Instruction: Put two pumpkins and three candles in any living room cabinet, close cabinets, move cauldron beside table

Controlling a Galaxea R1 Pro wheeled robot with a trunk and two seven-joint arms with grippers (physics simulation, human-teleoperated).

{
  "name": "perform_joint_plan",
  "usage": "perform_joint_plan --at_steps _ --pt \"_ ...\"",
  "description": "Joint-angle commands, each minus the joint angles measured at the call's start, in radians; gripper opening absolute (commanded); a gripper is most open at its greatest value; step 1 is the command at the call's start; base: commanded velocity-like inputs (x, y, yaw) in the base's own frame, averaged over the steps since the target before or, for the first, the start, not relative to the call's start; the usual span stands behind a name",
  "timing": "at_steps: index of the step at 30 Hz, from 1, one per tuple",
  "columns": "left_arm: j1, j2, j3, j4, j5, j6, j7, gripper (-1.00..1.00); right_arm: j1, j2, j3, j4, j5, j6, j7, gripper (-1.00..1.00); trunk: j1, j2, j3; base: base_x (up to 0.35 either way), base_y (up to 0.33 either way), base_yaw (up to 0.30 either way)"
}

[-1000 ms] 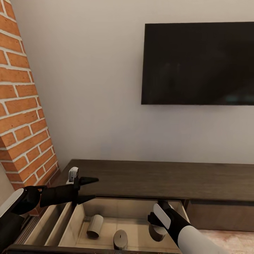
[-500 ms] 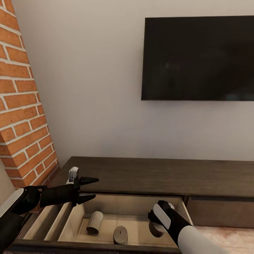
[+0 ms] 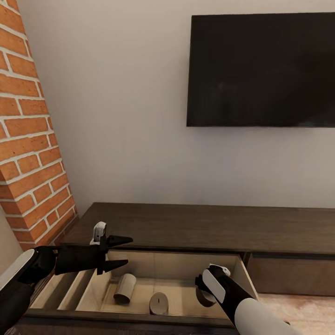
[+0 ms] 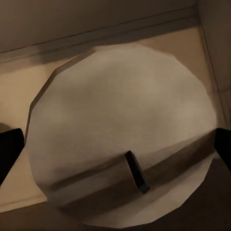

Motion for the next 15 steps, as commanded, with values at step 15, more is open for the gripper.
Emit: perform_joint_plan --at_steps 15 --pt "-0.001 0.001 -0.003 0.0 0.011 -0.001 -0.014 1.0 -0.001 0.0 0.005 -0.001 -0.009 -0.042 -0.008 -1.0 0.044 -0.079 -0.051 0.0 0.0 0.0"
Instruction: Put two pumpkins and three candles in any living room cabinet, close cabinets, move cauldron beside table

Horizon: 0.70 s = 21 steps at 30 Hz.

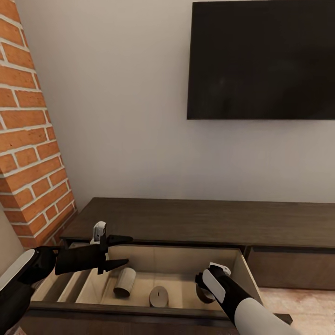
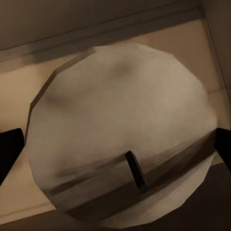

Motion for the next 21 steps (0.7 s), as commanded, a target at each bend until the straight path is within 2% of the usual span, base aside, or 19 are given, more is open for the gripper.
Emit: perform_joint_plan --at_steps 1,11,21 --pt "-0.001 0.001 -0.001 0.0 0.011 -0.001 0.009 1.0 -0.001 -0.001 0.007 -0.002 -0.007 0.003 -0.008 -1.0 0.0 -0.001 -0.005 0.0 0.0 0.0" --pt "-0.001 0.001 -0.001 0.0 0.011 -0.001 0.009 1.0 -0.001 0.0 0.006 -0.002 -0.008 0.001 -0.008 -1.0 0.005 -0.003 -0.044 0.0 0.0 0.0" --pt "-0.001 0.001 -0.001 0.0 0.011 -0.001 0.008 1.0 -0.001 -0.001 0.006 -0.002 -0.009 -0.024 -0.008 -1.0 0.005 -0.003 -0.044 0.0 0.0 0.0"
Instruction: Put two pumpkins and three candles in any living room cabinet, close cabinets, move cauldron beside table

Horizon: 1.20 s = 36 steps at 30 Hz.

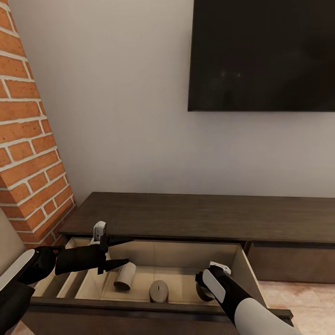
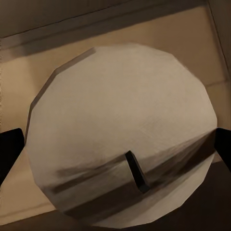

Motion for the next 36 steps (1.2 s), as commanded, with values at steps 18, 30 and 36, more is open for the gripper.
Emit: perform_joint_plan --at_steps 18,30,36 --pt "-0.001 0.0 -0.002 -0.001 0.011 -0.001 0.01 1.0 -0.001 -0.001 0.007 -0.002 -0.007 0.002 -0.008 -1.0 0.0 0.0 -0.001 0.028 0.0 0.0" --pt "-0.002 0.002 0.0 0.0 0.011 -0.001 0.008 1.0 -0.001 -0.002 0.002 0.0 -0.011 0.002 -0.008 -1.0 0.001 -0.001 -0.009 0.003 0.0 0.0" --pt "-0.001 0.002 -0.001 -0.001 0.011 -0.001 0.008 1.0 -0.001 -0.004 -0.001 0.0 -0.012 0.001 -0.008 -1.0 0.002 -0.001 -0.016 0.0 0.0 0.0"
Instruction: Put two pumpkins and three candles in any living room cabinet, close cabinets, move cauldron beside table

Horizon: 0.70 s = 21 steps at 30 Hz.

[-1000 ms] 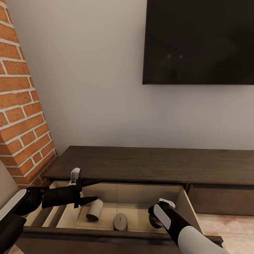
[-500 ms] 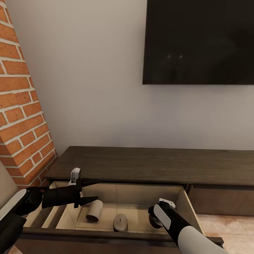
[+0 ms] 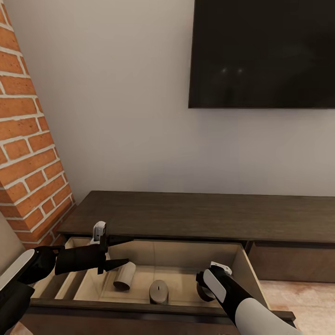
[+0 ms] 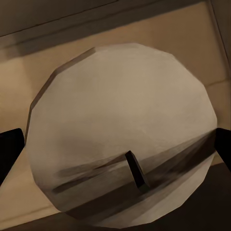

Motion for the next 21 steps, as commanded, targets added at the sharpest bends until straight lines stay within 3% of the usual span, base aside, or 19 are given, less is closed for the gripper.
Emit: perform_joint_plan --at_steps 1,10,11,21 --pt "-0.001 0.001 -0.001 0.0 0.011 -0.001 0.009 1.0 -0.001 -0.001 0.007 -0.002 -0.007 0.003 -0.008 -1.0 0.0 0.0 -0.001 0.0 0.0 0.0" --pt "-0.001 0.001 -0.002 0.0 0.011 -0.001 0.01 1.0 -0.001 -0.001 0.007 -0.002 -0.006 0.003 -0.008 -1.0 0.001 -0.001 -0.013 0.0 0.0 0.0" --pt "-0.001 0.001 -0.001 0.0 0.011 -0.001 0.01 1.0 -0.001 -0.001 0.007 -0.002 -0.006 0.003 -0.008 1.0 0.001 -0.001 -0.013 0.0 0.0 0.0" --pt "-0.001 -0.001 -0.002 0.0 0.011 -0.001 0.01 1.0 -0.001 -0.001 0.007 -0.002 -0.011 0.004 -0.008 1.0 0.001 -0.001 -0.013 0.0 0.0 0.0"
